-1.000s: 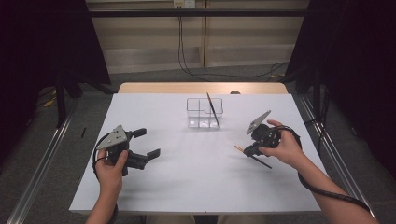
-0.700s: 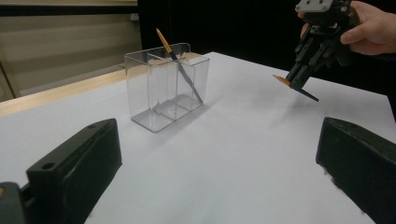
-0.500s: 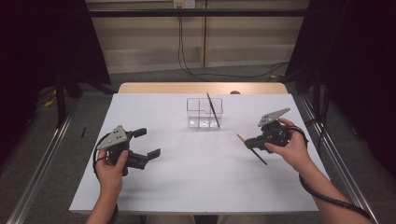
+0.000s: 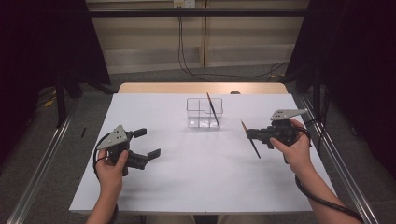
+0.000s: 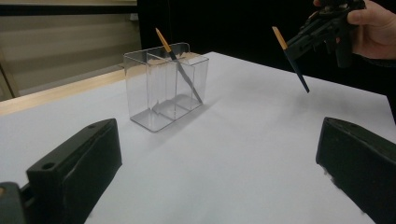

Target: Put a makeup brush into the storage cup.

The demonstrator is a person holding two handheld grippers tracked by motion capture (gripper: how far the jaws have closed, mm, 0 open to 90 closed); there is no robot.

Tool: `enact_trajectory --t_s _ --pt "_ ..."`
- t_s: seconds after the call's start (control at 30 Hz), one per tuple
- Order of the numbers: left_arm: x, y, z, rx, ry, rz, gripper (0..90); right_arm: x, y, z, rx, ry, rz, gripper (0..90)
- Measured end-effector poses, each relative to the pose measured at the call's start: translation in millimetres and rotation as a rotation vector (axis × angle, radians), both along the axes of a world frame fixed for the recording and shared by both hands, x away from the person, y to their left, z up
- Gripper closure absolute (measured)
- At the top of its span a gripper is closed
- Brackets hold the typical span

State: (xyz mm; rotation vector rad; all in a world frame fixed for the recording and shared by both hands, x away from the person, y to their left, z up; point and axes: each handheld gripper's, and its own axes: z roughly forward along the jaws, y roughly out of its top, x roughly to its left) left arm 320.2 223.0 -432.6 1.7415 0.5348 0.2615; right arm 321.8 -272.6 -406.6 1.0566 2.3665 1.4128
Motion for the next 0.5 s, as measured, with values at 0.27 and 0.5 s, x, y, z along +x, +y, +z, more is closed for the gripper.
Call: enact_trajectory --t_s 0.27,0.5 --pt "0.3 0.5 0.1 0.0 -0.002 -0.004 0.1 -3.7 -0.8 2.7 0.064 -0.069 -0.043 84.3" --pt "0.2 0.7 0.1 -0.002 0.0 -0.003 0.1 -5.4 1.0 4.2 0.11 -0.1 -0.057 84.3"
